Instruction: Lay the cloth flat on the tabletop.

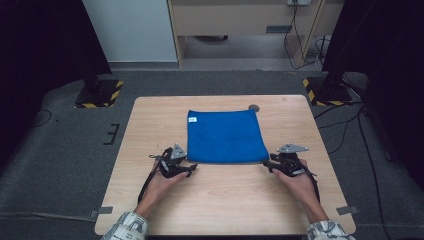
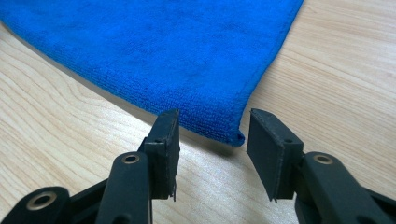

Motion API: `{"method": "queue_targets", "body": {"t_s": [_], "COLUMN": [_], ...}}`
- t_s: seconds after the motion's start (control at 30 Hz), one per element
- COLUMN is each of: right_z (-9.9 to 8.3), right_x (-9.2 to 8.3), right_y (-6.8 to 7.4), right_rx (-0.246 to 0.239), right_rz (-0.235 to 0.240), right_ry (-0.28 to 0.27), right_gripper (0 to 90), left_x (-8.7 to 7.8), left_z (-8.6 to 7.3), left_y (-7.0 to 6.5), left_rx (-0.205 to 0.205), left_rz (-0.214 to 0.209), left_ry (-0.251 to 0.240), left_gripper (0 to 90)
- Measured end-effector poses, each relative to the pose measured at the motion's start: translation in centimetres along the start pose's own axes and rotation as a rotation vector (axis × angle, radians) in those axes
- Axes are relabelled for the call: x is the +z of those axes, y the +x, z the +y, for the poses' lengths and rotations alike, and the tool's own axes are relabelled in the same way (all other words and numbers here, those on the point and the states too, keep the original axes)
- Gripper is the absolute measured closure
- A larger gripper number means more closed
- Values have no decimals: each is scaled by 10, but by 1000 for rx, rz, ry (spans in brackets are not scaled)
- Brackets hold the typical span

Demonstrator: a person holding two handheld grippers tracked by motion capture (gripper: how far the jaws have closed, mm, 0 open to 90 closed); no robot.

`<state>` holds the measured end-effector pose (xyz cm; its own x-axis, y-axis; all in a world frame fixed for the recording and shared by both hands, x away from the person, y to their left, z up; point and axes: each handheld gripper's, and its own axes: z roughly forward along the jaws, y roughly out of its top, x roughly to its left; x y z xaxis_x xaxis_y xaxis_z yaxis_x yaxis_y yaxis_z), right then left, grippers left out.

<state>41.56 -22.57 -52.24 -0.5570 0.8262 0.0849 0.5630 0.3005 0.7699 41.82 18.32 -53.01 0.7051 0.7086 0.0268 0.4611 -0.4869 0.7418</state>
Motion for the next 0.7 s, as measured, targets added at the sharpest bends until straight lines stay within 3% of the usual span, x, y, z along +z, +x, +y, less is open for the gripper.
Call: {"method": "queue_targets", "body": {"t_s": [0.1, 0.5, 0.57, 0.7], "right_z": [0, 1, 1, 1], "right_x": [2, 3, 4, 5], "right_y": [0, 0, 0, -1], "right_rx": [0, -6, -5, 3], "right_rz": [1, 8, 5, -2], "right_ry": [2, 8, 12, 13], "right_gripper": [551, 646, 642, 546], "left_x": [2, 3, 3, 2], "left_z": [0, 2, 2, 1], "left_y": [0, 1, 2, 2], "left_rx": [-21, -18, -17, -20], "left_rz": [-5, 16, 22, 27], "left_ry": [7, 8, 9, 11], "left_gripper": [442, 668, 686, 720]}}
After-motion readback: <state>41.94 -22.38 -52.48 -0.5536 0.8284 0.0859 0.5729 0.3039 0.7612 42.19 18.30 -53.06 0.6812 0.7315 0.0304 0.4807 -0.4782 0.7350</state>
